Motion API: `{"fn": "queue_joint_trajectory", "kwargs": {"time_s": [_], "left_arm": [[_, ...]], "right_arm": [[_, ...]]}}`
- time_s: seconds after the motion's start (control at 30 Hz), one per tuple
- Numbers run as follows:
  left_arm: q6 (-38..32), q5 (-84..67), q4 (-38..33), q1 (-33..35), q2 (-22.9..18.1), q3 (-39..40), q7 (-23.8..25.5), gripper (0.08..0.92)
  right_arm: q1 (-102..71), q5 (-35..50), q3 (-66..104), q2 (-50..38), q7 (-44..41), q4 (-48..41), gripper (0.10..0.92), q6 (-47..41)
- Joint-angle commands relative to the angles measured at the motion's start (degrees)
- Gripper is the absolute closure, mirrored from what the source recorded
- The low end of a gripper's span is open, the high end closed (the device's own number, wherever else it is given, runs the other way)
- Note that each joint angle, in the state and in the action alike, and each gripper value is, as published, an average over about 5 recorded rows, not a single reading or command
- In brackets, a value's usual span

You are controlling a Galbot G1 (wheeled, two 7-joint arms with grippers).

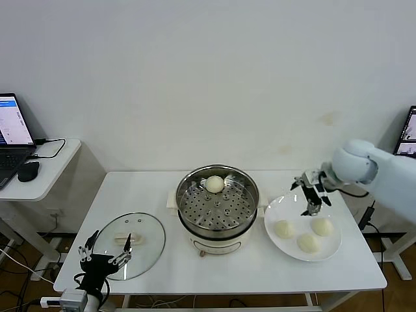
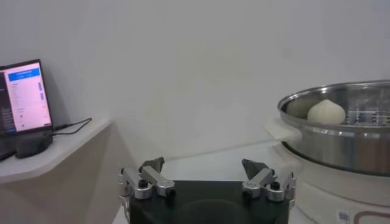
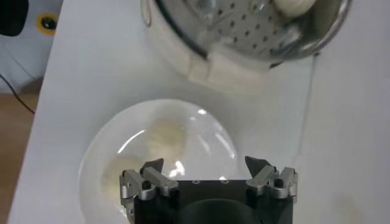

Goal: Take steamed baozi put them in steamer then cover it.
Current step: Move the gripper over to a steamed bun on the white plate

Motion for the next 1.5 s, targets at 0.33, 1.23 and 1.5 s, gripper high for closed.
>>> {"fn": "queue_joint_trajectory", "kwargs": {"time_s": [0.33,1.23,1.5], "left_arm": [[0.42,0.06,0.37,-0.1,-0.2,-0.19,0.02,0.177],[0.52,0.05,0.55,-0.26,-0.48,-0.15,0.04,0.177],[0.52,-0.03,0.36,-0.3,-0.47,-0.19,0.09,0.177]], "right_arm": [[-16.91,-6.75,8.77,6.85,1.96,-7.51,0.203,0.02],[-19.66,-10.03,11.43,12.48,2.71,-13.41,0.384,0.06],[-15.18,-7.76,10.5,9.41,1.66,-10.54,0.442,0.17]]}}
